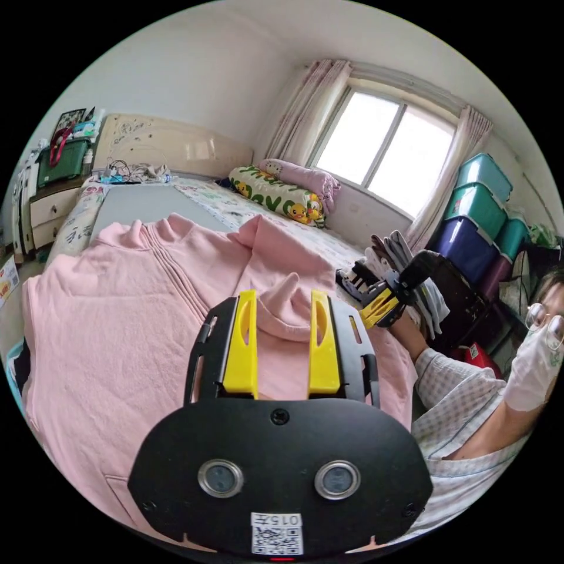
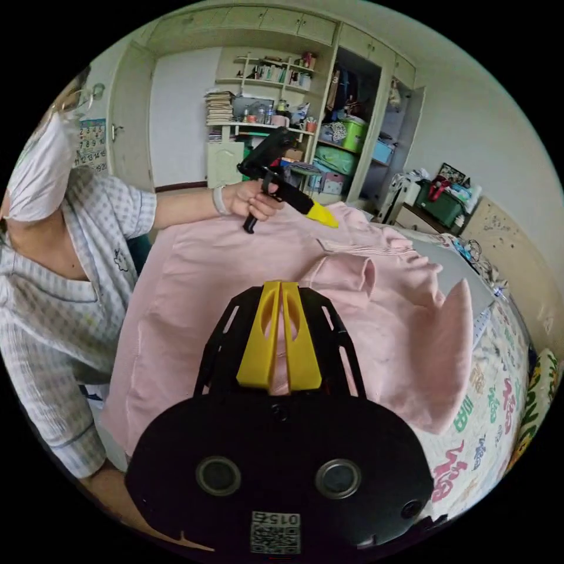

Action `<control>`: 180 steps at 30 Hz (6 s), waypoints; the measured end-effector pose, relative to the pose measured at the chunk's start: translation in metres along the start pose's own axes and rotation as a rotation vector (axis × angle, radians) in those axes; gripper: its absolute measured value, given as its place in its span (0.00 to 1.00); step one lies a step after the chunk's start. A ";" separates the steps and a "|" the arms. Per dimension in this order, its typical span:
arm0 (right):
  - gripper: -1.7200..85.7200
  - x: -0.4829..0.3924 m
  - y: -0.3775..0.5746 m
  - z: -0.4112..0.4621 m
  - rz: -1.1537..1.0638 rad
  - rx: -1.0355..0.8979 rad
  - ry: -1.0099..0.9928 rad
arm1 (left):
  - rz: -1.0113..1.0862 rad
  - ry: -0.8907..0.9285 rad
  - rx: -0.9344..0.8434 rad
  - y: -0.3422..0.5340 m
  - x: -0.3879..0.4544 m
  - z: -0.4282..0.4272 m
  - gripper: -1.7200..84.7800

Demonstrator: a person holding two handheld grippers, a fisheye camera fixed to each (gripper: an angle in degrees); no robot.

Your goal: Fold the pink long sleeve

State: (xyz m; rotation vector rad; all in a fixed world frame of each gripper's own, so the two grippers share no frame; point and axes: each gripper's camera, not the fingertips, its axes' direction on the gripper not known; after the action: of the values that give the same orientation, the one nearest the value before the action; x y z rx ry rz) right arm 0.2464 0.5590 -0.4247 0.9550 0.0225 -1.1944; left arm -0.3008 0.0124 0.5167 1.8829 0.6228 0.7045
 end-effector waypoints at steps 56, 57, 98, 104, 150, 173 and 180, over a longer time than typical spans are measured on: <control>0.10 -0.006 0.071 0.134 0.269 0.033 0.318 | 0.170 0.046 0.102 0.080 0.015 -0.042 0.09; 0.08 -0.010 0.072 0.137 0.247 0.025 0.330 | 0.179 0.035 0.098 0.080 0.018 -0.043 0.09; 0.06 -0.105 0.066 0.085 0.103 0.215 0.309 | 0.181 -0.073 0.223 0.095 0.106 -0.242 0.01; 0.06 -0.172 0.041 0.100 0.071 0.119 0.157 | 0.211 -0.141 0.156 0.228 0.160 -0.312 0.01; 0.03 0.129 0.096 -0.003 0.645 -0.149 0.651 | -0.068 -0.286 -0.163 -0.114 -0.127 0.218 0.03; 0.08 0.145 0.084 -0.049 0.656 -0.176 0.614 | 0.103 -0.260 -0.388 0.025 -0.072 0.092 0.12; 0.12 0.159 0.093 -0.048 0.705 -0.167 0.481 | 0.161 -0.188 -0.349 0.107 -0.028 0.035 0.14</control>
State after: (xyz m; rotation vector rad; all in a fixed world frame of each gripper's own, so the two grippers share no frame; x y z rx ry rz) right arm 0.4076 0.4709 -0.4746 0.9685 0.1537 -0.2979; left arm -0.2836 -0.0689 0.5977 1.6587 0.2131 0.6800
